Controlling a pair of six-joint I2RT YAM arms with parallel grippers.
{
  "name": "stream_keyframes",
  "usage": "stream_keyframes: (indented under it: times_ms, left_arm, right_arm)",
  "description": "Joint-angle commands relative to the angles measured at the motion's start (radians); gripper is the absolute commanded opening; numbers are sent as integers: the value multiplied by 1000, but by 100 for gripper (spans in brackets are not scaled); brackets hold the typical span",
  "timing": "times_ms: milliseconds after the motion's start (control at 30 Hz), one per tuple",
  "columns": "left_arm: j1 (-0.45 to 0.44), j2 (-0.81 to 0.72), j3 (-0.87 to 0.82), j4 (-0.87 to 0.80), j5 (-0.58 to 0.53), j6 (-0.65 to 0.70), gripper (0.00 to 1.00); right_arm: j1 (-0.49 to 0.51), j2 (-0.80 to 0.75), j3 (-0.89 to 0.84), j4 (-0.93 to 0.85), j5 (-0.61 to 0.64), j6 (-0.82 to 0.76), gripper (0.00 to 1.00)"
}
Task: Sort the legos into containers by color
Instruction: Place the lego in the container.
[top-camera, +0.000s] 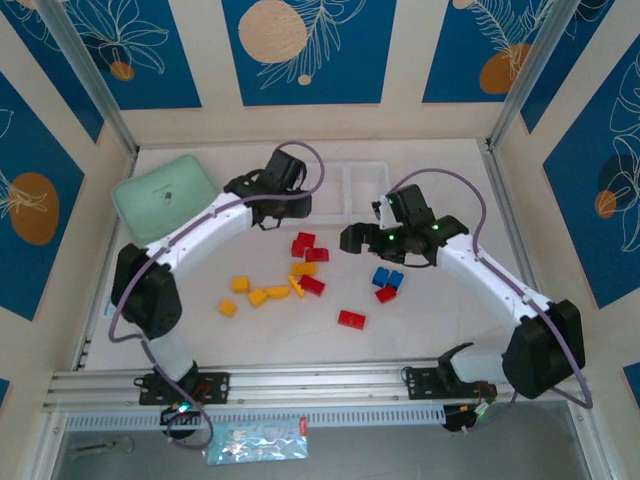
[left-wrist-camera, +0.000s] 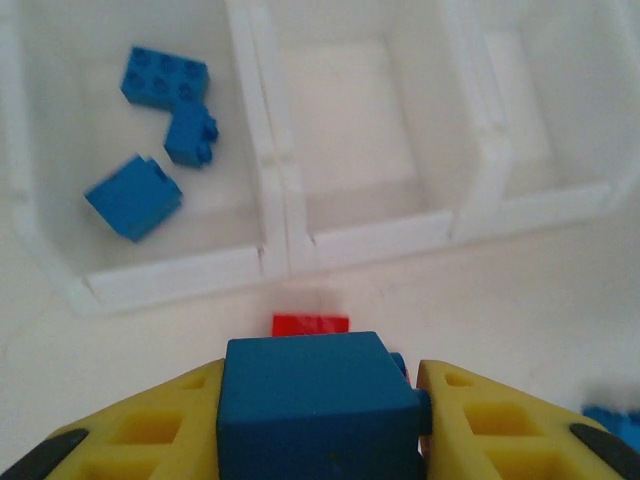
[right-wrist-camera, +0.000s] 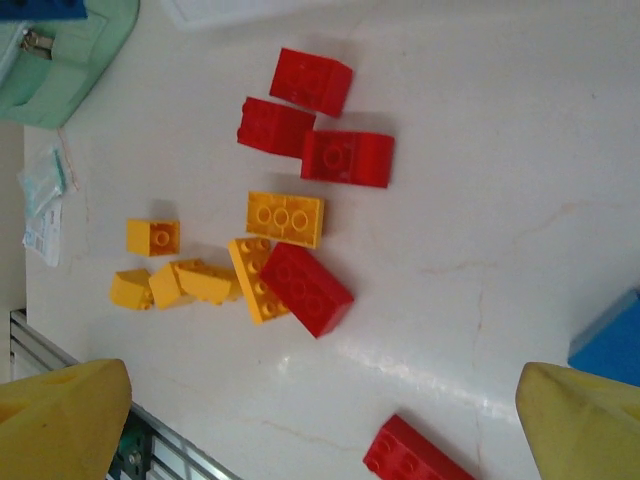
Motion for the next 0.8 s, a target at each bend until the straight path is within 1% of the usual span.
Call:
stream_keyframes:
  times_ms: [0, 133, 300, 367, 533, 600, 633, 700, 767]
  left_arm:
    - [45, 99, 89, -8, 3, 41, 18]
    - [97, 224, 201, -24, -3, 40, 18]
    - [138, 329, 301, -37, -33, 44, 18]
    - [155, 351, 315, -42, -33, 29, 18]
    - [179, 364, 281, 2, -36, 4, 21]
    - [183, 379, 283, 6, -30, 3, 23]
    - [183, 386, 285, 9, -26, 5, 25]
    - [184, 396, 288, 9, -26, 5, 34]
    - [186, 398, 288, 6, -25, 5, 37]
  right_arm:
    - [6, 39, 42, 50, -18, -19, 99]
    - [3, 76, 60, 92, -20, -37, 99]
    - [-3, 114, 76, 133, -35, -55, 99]
    - [-6, 125, 82, 131, -38, -58, 99]
    - [-19, 136, 80, 138, -45, -57, 99]
    - [-24, 135, 79, 139, -47, -59, 99]
    - [-26, 136, 79, 139, -48, -59, 99]
    - [-31, 135, 79, 139, -50, -60, 99]
    - [-35, 134, 79, 136, -50, -60, 99]
